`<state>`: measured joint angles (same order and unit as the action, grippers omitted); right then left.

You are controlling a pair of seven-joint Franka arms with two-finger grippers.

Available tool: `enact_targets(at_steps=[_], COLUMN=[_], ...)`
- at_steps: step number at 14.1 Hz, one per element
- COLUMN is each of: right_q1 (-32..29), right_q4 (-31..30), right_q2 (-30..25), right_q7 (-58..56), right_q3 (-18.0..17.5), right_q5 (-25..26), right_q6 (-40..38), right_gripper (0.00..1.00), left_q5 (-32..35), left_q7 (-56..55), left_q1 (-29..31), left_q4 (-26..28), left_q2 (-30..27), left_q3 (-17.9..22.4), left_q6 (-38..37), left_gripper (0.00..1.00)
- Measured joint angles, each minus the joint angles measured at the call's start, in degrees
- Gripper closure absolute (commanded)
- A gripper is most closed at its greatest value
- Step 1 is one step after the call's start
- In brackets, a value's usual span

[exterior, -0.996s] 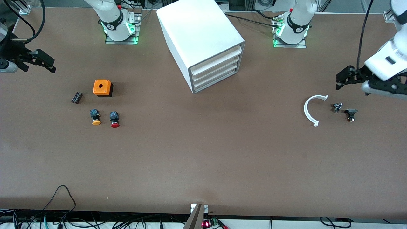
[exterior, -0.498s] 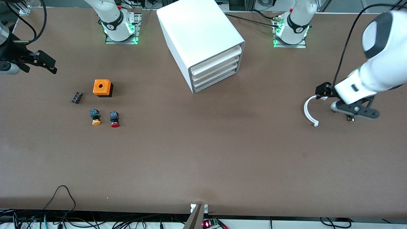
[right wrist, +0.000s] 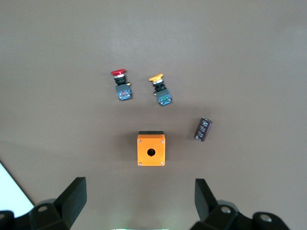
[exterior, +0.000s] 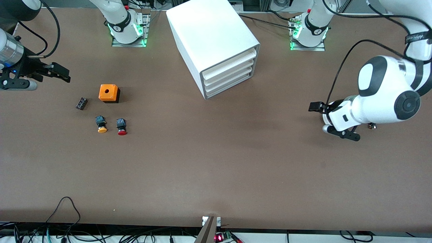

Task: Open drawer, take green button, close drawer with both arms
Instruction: 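Move the left gripper toward the white drawer cabinet, then grasp the lowest drawer's front edge with the left gripper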

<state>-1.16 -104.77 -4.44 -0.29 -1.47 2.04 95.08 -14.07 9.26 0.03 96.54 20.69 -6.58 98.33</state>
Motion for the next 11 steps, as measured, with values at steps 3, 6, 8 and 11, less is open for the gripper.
enact_targets(at_steps=[3, 6, 8, 11], right_q1=[0.2, 0.5, 0.5, 0.4], right_q4=[0.4, 0.3, 0.3, 0.7], right_q2=[0.0, 1.4, 3.7, 7.1], right_q7=[0.0, 0.0, 0.0, 0.0], right_q3=[-2.3, -3.3, -3.4, -3.4], right_q5=[-0.4, -1.3, -2.2, -2.8], right_q6=[-1.3, -2.4, -2.3, -0.6], right_gripper=[0.0, 0.0, 0.0, 0.0], left_q5=[-11.1, -22.0, -28.1, -39.1], left_q7=[1.4, 11.0, 17.3, 29.8], left_q1=[-0.1, -0.1, -0.2, -1.7], left_q4=[1.1, 4.0, 6.4, 12.4], left_q2=[3.5, 6.9, 9.2, 12.8], left_q3=[0.0, -0.1, -0.1, -0.2], left_q6=[-0.1, -0.2, -0.3, -0.4], left_gripper=[0.0, 0.0, 0.0, 0.01])
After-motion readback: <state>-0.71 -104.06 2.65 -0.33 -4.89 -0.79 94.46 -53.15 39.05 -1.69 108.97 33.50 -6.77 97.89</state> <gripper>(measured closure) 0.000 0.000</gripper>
